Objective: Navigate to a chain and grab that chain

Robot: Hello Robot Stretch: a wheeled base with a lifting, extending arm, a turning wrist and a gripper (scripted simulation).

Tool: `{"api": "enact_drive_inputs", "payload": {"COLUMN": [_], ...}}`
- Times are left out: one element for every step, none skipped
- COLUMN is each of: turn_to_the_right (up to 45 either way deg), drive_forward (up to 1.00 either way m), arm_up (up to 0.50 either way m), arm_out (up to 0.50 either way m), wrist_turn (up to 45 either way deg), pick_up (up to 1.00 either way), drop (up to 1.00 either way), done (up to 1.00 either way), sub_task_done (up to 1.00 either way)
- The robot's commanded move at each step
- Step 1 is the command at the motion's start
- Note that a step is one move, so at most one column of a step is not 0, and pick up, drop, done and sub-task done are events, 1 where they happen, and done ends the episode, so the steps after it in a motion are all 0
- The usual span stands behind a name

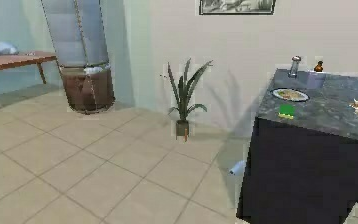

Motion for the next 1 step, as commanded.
{"api": "enact_drive_inputs", "payload": {"turn_to_the_right": [-39.0], "drive_forward": [0.0], "arm_up": [0.0], "arm_out": [0.0], "wrist_turn": [0.0], "pick_up": [0.0], "drop": [0.0], "done": [0.0], "sub_task_done": [0.0]}}
